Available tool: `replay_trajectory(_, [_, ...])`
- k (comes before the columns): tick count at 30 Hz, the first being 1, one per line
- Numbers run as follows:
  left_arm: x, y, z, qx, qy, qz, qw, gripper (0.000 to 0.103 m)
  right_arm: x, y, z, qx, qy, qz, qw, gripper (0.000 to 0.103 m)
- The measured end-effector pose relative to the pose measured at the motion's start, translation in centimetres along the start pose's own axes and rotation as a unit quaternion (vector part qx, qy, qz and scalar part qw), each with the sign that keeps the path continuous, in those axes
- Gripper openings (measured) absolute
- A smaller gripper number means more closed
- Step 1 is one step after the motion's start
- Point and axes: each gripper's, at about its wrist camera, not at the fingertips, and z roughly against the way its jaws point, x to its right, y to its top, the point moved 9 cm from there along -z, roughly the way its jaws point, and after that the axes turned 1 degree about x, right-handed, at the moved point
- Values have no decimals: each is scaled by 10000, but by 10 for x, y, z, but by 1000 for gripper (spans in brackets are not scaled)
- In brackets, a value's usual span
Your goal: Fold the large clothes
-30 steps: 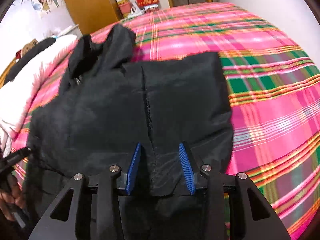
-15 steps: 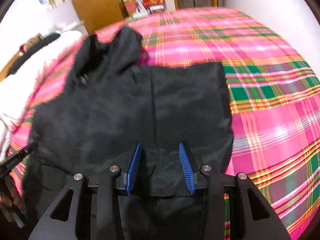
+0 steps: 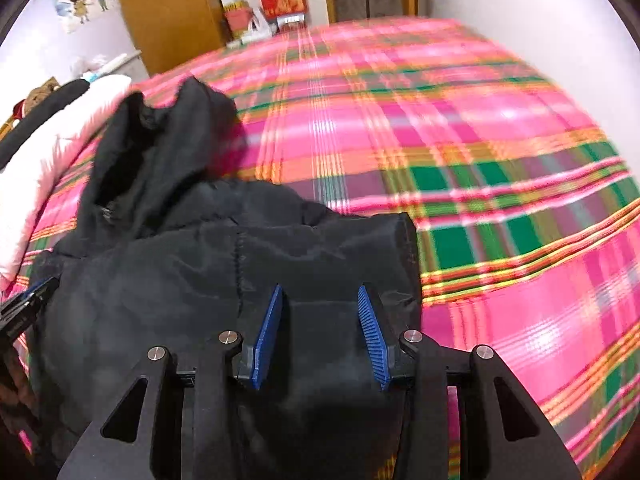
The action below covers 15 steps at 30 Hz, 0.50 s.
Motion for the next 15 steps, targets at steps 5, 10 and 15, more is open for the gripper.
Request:
replay_trajectory(5, [3, -10, -12, 115, 66, -62, 9999, 30, -2, -5, -13, 118, -81, 48, 9999, 41])
replay_trajectory(10, [1, 3, 7, 8, 34, -24, 10000, 29, -4, 5, 17, 169, -203, 159, 9995, 41])
replay_trajectory(15, [-2, -2, 79, 475, -309, 19, 9984, 29, -13, -14, 75, 575, 98, 259, 9980, 41])
